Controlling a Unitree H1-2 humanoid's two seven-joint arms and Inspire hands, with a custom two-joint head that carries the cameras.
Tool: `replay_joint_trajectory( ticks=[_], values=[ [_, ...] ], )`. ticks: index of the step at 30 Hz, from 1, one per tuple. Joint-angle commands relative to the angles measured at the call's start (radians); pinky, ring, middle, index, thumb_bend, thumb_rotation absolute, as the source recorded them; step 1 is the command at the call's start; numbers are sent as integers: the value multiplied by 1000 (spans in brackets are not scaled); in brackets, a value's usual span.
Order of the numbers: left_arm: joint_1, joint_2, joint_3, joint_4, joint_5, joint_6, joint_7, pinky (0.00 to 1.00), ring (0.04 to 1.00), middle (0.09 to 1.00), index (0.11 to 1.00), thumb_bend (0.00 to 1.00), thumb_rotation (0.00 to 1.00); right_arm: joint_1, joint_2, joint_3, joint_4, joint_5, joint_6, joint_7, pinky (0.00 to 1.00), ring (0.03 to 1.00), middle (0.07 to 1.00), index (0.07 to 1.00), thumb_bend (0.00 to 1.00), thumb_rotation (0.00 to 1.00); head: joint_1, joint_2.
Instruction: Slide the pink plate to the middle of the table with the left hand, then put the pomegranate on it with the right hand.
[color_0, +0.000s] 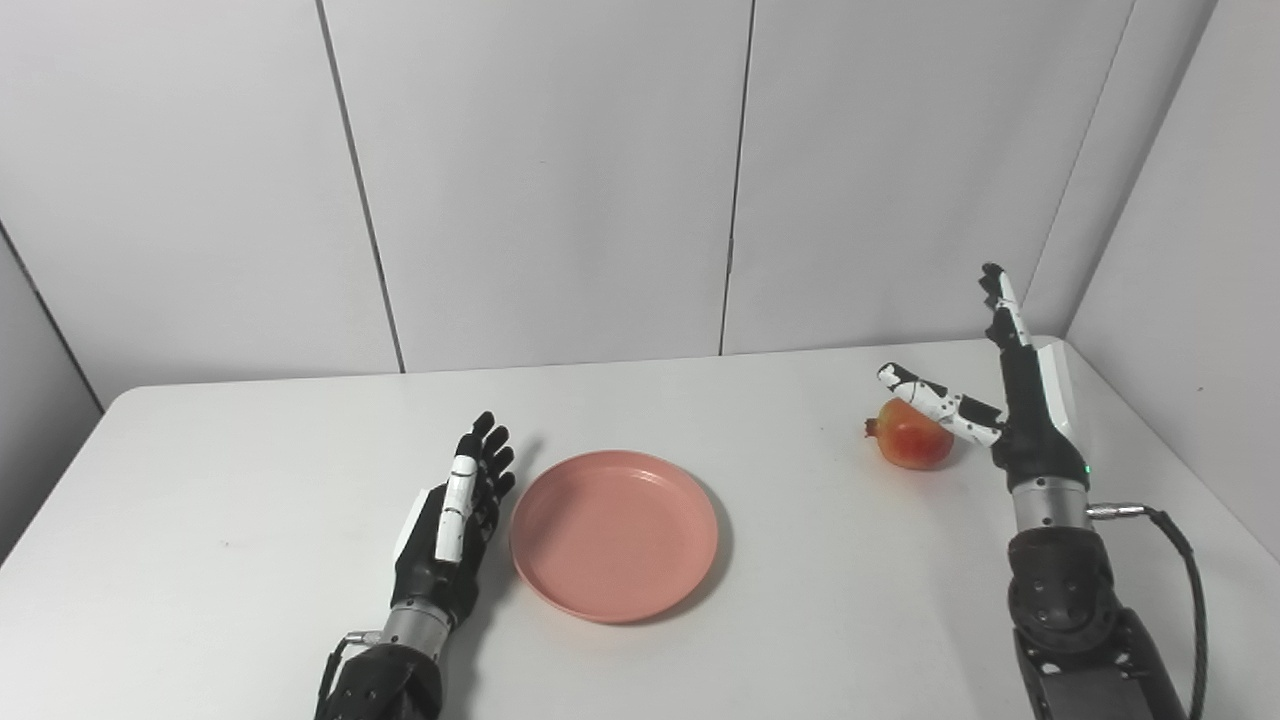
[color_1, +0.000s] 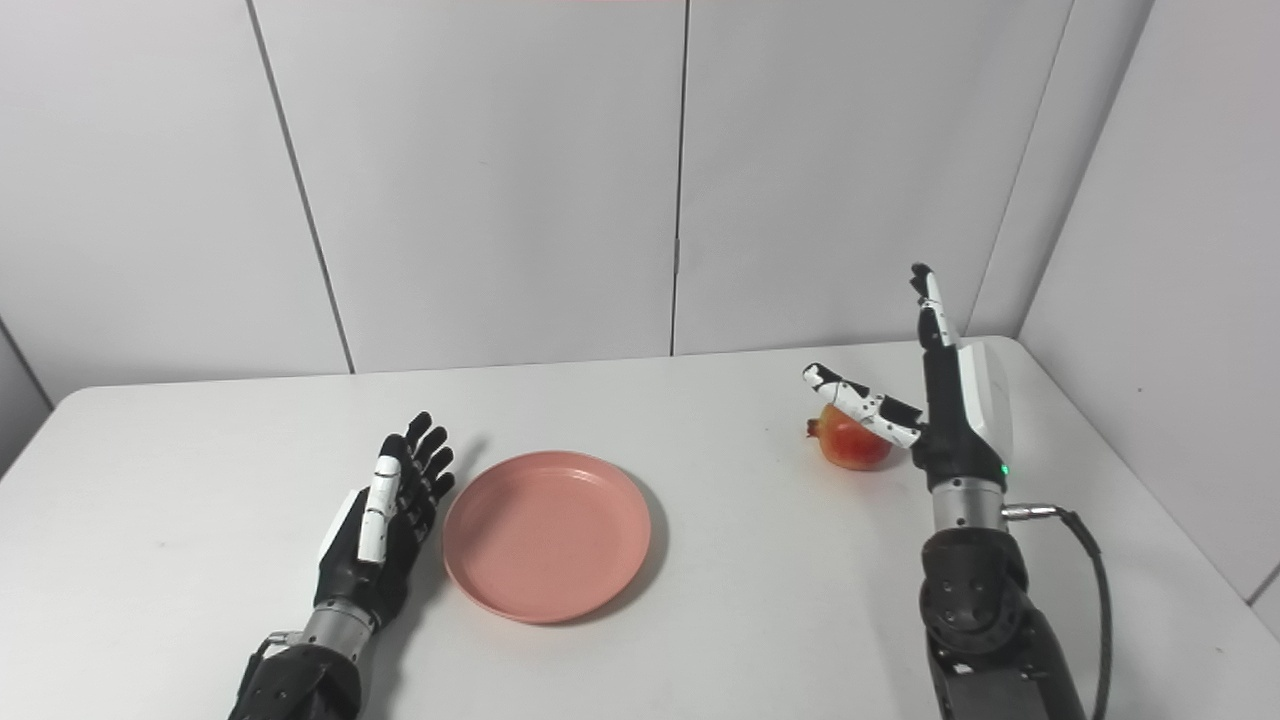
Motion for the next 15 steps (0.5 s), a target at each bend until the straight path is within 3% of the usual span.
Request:
replay_joint_trajectory(
  ticks=[1, 11, 15],
  values=[
    [-4, 13, 6, -5, -16, -3, -18, 1000, 1000, 1000, 1000, 568, 1000, -58, -26, -2, -4, -18, 23, -30, 850, 920, 934, 954, 872, 478, -7, -1],
    [-1, 24, 8, -2, -29, -8, -39, 1000, 1000, 1000, 1000, 568, 1000, -72, -33, 14, 72, -21, 78, -17, 783, 887, 921, 941, 918, 418, -14, 3],
    [2, 24, 6, -8, -27, -8, -38, 1000, 1000, 1000, 1000, 572, 1000, -78, -36, 31, 98, -16, 99, -4, 692, 852, 922, 937, 945, 405, -12, 6]
  ],
)
